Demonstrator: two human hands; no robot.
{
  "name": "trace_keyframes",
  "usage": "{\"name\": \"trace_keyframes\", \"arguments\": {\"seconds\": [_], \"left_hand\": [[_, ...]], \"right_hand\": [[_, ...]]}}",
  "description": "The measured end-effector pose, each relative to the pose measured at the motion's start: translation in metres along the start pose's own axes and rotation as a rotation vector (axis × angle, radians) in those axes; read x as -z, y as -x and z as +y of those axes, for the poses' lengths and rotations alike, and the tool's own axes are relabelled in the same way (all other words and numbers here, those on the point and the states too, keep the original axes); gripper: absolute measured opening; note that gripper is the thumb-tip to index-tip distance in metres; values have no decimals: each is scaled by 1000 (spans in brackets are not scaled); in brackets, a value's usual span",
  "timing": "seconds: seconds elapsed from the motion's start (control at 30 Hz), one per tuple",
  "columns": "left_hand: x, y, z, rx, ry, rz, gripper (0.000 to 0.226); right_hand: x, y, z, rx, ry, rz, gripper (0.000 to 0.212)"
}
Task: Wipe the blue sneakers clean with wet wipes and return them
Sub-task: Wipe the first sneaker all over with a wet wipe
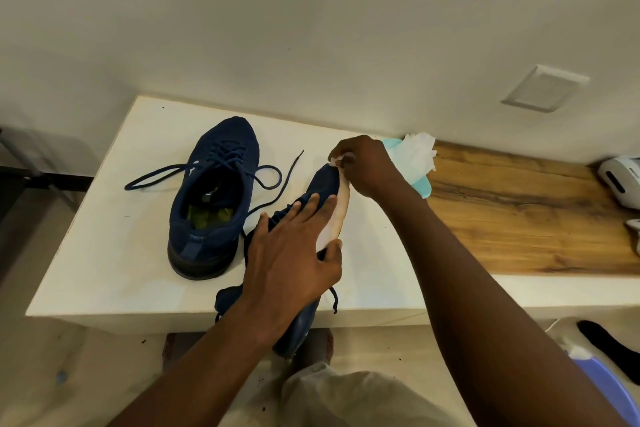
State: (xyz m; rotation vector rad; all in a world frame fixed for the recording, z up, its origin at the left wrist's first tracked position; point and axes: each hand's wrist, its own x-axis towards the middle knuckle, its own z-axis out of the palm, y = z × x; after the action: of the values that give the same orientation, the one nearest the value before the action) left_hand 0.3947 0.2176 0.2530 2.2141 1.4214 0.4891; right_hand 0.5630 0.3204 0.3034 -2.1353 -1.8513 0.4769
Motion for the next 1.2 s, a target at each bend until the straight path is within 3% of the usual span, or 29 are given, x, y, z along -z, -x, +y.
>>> {"name": "trace_keyframes", "arguments": {"seconds": [0.23, 0.37, 0.57, 0.7, 0.87, 0.97, 1.07, 1.2], "left_hand": [[2, -1, 4, -7, -1, -18, 70], [2, -1, 4, -7, 11, -25, 72], [-1, -1, 2, -6, -2, -26, 73], [0, -1, 2, -3, -5, -4, 72], [0, 0, 3, -6, 16, -6, 71], [1, -1, 4, -3, 6, -15, 71], [1, -2, 4, -3, 14, -24, 71], [0, -1, 5, -5, -3, -30, 71]], "right_hand": [[8, 69, 4, -37, -53, 61, 19], [2, 54, 2, -76, -106, 134, 19], [-6, -13, 4, -42, -28, -7, 26], [-2, -7, 7, -3, -23, -39, 31], [8, 56, 3, 74, 29, 72, 24], [-2, 95, 3, 175, 24, 73, 32], [-14, 107, 9, 135, -142, 105, 31], [-19, 82, 12, 42, -269, 277, 21]]}}
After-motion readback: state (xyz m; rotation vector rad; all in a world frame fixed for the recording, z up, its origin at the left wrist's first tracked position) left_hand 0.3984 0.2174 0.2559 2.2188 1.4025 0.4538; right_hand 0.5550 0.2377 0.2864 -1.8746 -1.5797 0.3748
